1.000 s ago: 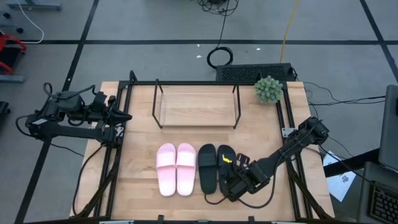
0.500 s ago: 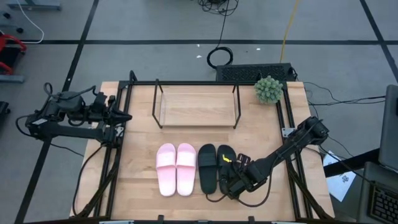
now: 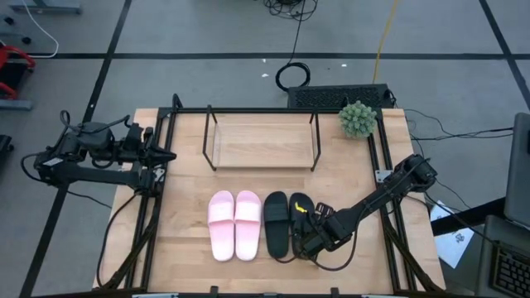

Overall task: Pick and place slides into the shelf
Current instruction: Put the right black slide on the shelf

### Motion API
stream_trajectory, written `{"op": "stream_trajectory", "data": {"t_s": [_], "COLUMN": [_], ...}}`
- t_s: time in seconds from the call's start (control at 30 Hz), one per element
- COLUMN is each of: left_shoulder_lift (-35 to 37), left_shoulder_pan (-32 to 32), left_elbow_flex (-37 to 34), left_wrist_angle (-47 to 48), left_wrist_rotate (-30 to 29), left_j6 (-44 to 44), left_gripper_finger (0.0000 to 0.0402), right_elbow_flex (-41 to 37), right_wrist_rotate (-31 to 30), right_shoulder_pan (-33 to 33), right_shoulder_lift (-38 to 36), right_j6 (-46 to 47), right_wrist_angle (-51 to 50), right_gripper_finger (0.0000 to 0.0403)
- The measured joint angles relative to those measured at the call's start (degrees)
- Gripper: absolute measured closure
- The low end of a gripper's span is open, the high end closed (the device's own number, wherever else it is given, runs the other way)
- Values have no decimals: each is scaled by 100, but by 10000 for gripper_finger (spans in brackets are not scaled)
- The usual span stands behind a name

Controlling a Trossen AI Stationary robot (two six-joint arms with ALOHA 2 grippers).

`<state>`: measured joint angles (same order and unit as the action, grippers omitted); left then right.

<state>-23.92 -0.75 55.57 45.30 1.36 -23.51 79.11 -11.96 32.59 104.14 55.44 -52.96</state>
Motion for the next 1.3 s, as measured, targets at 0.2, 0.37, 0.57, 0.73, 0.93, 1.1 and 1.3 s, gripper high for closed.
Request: {"op": "stream_trajectory", "data": {"t_s": [0.2,0.37,0.57,0.73,0.93,1.1,1.3], "left_shoulder_lift": [0,0,0,-1,-1,-1,-2], "left_shoulder_pan": [0,0,0,0,0,0,0], "left_elbow_flex": [0,0,0,0,0,0,0], "left_wrist_angle": [0,0,0,-1,-2,-2,207], "left_wrist_rotate": [-4,-4,-4,-11,-39,-38,-37], "left_j6": [149,185,259,472,600,691,689], "left_gripper_finger": [378,378,378,378,378,378,378], "right_elbow_flex": [0,0,2,2,2,2,2], "right_wrist_rotate": [-198,-180,-322,-557,-630,-725,-757], "right_shoulder_pan": [-44,-108,-187,-253,-389,-419,-419], "right_shoulder_lift": [0,0,0,0,0,0,0], "right_j6": [33,52,-60,-200,-284,-387,-376], "right_wrist_angle": [2,2,-5,-24,-45,-47,-51], "right_gripper_finger": [236,236,236,236,236,236,236]}}
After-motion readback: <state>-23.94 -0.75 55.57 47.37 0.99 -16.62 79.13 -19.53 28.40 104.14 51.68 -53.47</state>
